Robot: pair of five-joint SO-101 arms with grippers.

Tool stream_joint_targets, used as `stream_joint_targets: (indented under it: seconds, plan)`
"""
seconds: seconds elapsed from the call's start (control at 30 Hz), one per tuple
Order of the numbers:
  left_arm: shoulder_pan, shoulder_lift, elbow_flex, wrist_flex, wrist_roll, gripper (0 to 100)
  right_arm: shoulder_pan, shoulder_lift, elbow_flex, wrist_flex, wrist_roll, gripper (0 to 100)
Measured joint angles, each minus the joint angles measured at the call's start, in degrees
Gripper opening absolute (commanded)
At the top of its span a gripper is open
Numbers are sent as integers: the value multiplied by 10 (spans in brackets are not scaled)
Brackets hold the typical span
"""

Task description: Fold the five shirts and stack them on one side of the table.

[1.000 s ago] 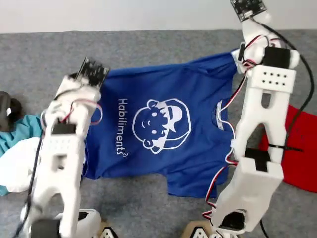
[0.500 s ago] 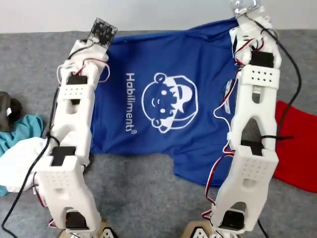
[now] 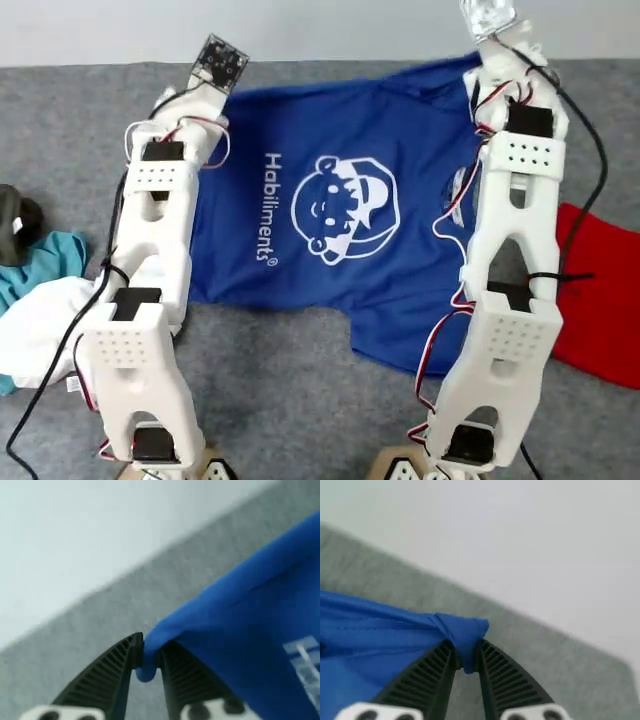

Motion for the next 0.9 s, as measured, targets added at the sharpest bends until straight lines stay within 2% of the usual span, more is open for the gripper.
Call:
stream_joint_targets:
  seconds: [0.23,0.37,0.5,0.7,0.9]
  plan:
    - [3,-28,0,246,-1,6,0,-2,0,207,27,10]
    - [3,-36,0,347,-46,6,1,-19,0,316,44,10]
    - [3,-36,0,423,-111,6,1,-47,0,404,48,11]
    - [2,-37,-1,510,-158,6,1,-85,0,543,80,11]
    - [-11,-37,-1,542,-211,6,4,-147,54,562,86,11]
